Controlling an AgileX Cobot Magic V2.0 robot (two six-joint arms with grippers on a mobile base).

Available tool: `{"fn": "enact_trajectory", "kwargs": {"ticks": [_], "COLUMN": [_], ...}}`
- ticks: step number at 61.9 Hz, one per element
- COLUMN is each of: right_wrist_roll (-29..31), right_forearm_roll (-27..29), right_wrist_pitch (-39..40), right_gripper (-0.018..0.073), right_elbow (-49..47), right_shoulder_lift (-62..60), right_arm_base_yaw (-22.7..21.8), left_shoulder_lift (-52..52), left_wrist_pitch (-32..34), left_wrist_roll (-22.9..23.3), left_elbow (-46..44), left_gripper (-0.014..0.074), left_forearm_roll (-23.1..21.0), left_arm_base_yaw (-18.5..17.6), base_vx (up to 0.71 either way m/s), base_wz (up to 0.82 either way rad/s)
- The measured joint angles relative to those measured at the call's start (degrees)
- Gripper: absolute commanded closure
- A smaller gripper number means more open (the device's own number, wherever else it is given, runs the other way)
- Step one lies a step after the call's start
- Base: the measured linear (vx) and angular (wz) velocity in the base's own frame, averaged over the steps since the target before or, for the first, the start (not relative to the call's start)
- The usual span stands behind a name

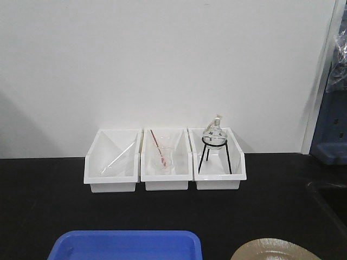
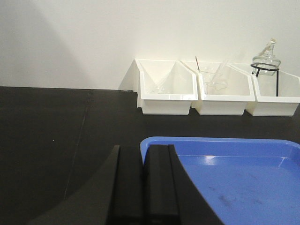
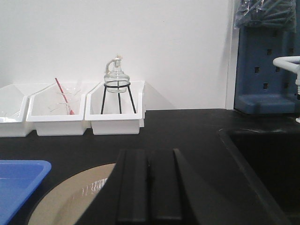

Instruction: Place disk in tray to left cabinet

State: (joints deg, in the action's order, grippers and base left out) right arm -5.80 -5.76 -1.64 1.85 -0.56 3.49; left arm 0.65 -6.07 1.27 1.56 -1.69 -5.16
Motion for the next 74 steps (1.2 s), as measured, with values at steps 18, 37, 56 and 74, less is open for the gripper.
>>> {"fn": "enact_trajectory", "kwargs": {"ticks": [18,37,56,74], "right_wrist_roll": [0.0,0.0,3.5,5.8], "right_forearm_roll": [0.0,0.0,0.1,0.1], "right_wrist_pitch": [0.0,7.2,6.3,6.9], "right_gripper": [0.0564,0.0564,0.0564,0.0564], "right_elbow": [0.0,0.0,-16.4,-26.3], "right_shoulder_lift": [0.0,0.0,11.7,38.5], "right_arm_base_yaw": [0.0,0.0,0.0,0.0], "left_shoulder_lift": [0.0,0.0,0.0,0.0], "left_wrist_pitch": [0.0,0.0,0.0,0.0], "left_wrist_roll": [0.0,0.0,0.0,0.0], "left_elbow": [0.0,0.0,0.0,0.0], "left_gripper": [0.06,0.06,0.06,0.06], "left_forearm_roll": [0.0,0.0,0.0,0.0], "left_arm_base_yaw": [0.0,0.0,0.0,0.0], "base_vx": [0.0,0.0,0.0,0.0], "base_wz": [0.0,0.0,0.0,0.0]}}
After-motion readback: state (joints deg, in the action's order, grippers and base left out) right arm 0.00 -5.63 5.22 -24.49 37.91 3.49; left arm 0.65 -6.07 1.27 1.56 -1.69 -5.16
